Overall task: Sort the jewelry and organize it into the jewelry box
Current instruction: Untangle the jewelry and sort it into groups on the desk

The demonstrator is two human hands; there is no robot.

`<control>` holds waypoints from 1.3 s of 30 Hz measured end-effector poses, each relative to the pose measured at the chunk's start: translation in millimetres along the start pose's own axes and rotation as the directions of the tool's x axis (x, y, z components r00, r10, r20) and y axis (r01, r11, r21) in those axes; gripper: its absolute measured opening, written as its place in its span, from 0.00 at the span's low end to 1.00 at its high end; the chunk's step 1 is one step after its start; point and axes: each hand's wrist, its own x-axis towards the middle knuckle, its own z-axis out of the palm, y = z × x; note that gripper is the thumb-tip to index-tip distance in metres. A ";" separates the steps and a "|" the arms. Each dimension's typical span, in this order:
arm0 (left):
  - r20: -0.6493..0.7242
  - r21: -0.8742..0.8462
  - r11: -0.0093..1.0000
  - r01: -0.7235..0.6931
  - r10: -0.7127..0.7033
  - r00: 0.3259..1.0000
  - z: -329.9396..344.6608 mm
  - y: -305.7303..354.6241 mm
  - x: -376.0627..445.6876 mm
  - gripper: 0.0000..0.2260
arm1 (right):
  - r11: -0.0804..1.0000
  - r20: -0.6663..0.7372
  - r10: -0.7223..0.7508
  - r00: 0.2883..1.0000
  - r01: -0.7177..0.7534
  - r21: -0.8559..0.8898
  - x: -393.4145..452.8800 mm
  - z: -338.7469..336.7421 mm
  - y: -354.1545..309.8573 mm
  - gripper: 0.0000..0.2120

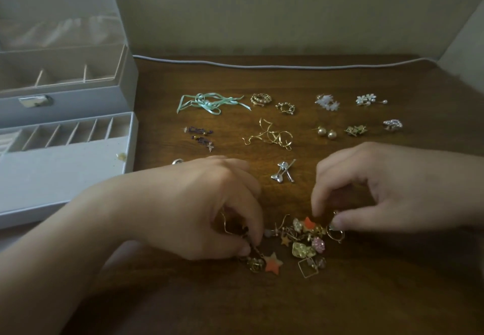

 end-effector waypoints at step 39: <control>-0.119 0.073 0.996 0.049 -0.040 0.992 0.8 -30.3 -3.0 0.07 | 0.883 -0.428 0.469 0.773 -0.391 0.260 1.5 -14.7 59.1 0.11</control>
